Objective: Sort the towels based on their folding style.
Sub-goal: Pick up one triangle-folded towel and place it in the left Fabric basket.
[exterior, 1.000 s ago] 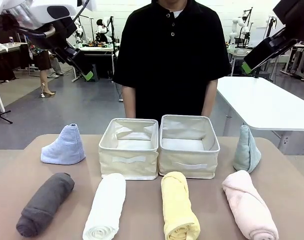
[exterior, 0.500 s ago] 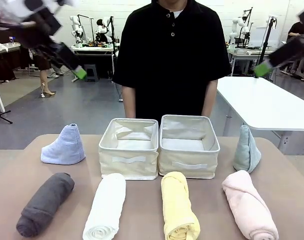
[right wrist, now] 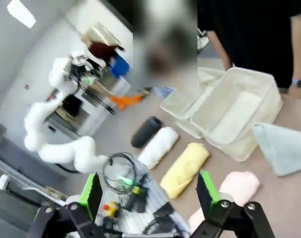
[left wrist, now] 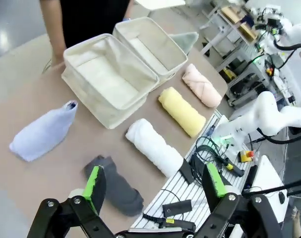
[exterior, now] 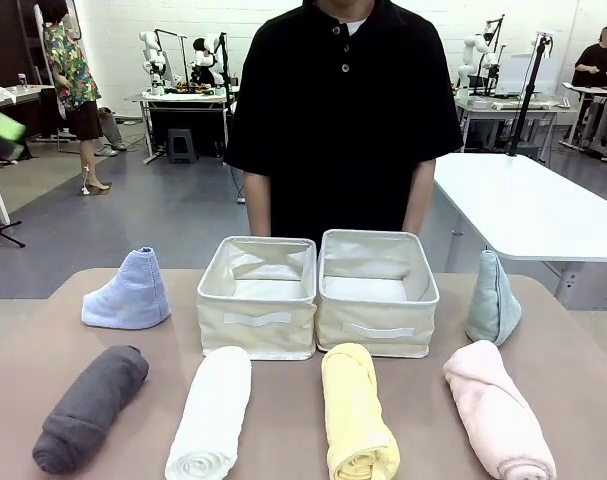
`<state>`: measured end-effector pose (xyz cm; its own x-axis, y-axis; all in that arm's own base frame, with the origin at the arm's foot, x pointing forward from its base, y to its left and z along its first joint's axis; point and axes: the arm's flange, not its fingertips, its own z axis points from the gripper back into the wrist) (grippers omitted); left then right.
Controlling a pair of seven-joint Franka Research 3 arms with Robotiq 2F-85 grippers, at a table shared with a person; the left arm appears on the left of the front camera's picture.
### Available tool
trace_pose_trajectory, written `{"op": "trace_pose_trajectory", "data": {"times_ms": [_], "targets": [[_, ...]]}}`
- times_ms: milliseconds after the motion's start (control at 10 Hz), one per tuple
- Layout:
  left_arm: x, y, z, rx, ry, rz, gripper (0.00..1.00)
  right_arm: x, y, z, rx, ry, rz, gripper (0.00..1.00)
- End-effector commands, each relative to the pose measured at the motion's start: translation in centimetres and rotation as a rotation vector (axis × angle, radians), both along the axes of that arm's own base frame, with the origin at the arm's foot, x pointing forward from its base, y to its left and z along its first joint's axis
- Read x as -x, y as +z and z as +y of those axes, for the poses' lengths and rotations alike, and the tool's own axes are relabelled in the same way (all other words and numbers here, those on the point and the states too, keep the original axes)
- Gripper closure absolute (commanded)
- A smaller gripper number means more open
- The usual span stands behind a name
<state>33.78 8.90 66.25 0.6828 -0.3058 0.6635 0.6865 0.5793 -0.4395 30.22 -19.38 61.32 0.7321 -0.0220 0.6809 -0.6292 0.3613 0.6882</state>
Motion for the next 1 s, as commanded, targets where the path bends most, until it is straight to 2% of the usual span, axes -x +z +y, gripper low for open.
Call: {"op": "trace_pose_trajectory", "data": {"times_ms": [0,200,300,400,500,900], "targets": [[0.7,0.5,2.8,0.0,0.012,-0.033,0.0,0.5,-0.4,-2.4,-0.036,-0.08,0.065,0.0],[2.2,0.0,6.3,-0.059,-0.051,-0.085,0.0,2.3,-0.6,-4.8,0.005,-0.159,0.072,0.0],[3.2,0.0,7.2,-0.092,-0.081,-0.128,0.0,3.4,-0.2,-5.6,0.06,-0.165,0.041,0.0],[4.4,0.2,7.8,-0.083,-0.122,-0.199,0.0,4.8,0.4,-6.4,0.09,-0.147,-0.03,0.0],[5.3,0.1,8.5,-0.099,-0.13,-0.232,0.0,6.0,1.0,-6.7,0.108,-0.127,-0.094,0.0],[6.3,0.3,9.8,-0.092,-0.05,-0.288,0.0,8.5,2.5,-5.8,0.206,0.039,-0.236,0.0]]}}
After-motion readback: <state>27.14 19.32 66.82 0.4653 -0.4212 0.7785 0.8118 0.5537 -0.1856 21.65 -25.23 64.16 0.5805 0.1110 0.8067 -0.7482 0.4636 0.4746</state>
